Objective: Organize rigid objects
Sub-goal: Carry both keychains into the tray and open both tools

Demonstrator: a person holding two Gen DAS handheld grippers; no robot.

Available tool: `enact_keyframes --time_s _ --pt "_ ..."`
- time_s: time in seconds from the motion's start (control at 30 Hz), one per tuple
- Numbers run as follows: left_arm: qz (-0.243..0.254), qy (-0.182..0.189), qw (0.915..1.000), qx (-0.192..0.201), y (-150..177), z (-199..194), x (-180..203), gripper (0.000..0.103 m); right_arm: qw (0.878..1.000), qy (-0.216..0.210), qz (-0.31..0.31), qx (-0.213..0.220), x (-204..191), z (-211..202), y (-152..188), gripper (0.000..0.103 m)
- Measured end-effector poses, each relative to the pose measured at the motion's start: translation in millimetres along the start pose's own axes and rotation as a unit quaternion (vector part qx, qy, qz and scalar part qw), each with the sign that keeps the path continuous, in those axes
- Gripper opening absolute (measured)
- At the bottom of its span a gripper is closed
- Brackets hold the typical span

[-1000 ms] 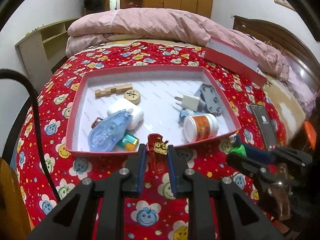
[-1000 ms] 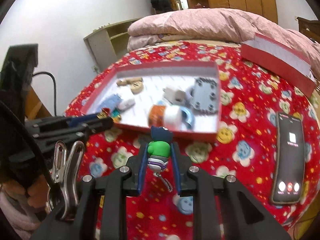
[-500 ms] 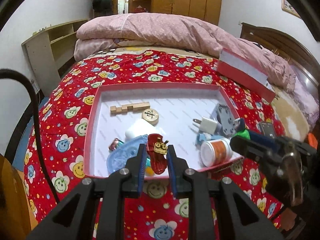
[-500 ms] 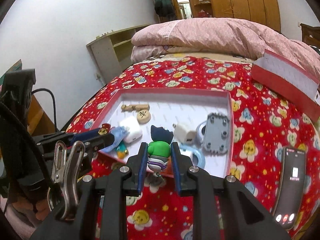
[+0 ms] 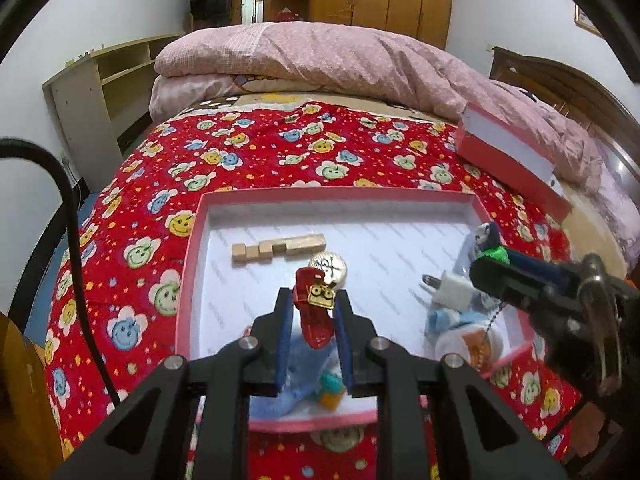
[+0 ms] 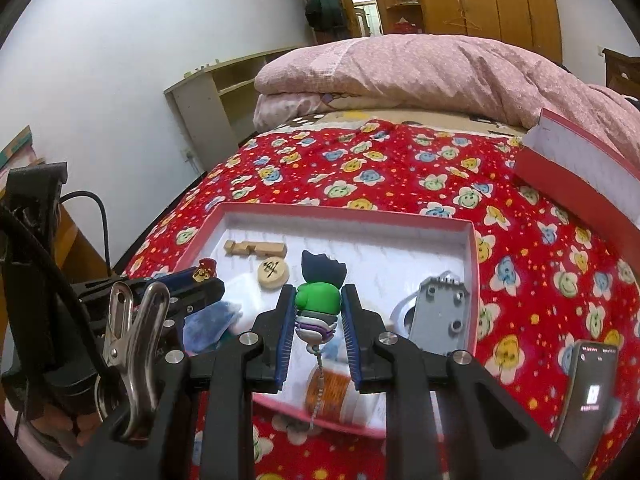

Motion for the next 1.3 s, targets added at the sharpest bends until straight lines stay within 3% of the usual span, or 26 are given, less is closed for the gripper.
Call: enact_keyframes --time_s 0.5,0.67,0.77,0.83,0.97,1.3 --pt "-0.011 -0.008 0.9996 -0.026 -12.7 50.1 -10.2 0.021 0.999 0.02 0.004 -0.032 27.9 57.3 -9.2 0.024" --pt "-0.008 -0.007 0.9998 -0.017 -16.0 52.5 -10.5 0.021 0.998 0.023 0.007 -0.051 30.6 75.4 -1.4 0.024" --pt "-0.005 -0.015 0.9998 -0.009 -17.2 53.4 -10.9 0.031 0.998 0.018 0.019 -0.057 31.9 80.7 3.8 0.025" --pt "-0.009 -0.014 0.9998 -0.011 -17.0 54.8 -11.7 0.046 0.998 0.016 0.02 -0.053 31.5 79.9 4.4 0.027" --pt "-0.013 -0.011 0.9997 -0.018 -14.8 54.8 -10.3 0.051 0.998 0.025 0.017 -0.051 31.2 76.9 2.1 0.039" --pt "-0.024 -0.022 0.9994 -0.009 -11.0 35.1 -14.5 0.056 0.999 0.024 0.011 -0.024 23.1 49.8 -4.7 0.042"
Point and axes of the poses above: each gripper's, at about its wrist camera, not at the fingertips, and z roughly the way its jaws point, x to its right, y to its underside, the point moved 6 cm from there along z, roughly the way its jaws point, and after that the axes turned 8 degrees about -z, right-handed, at the moved point
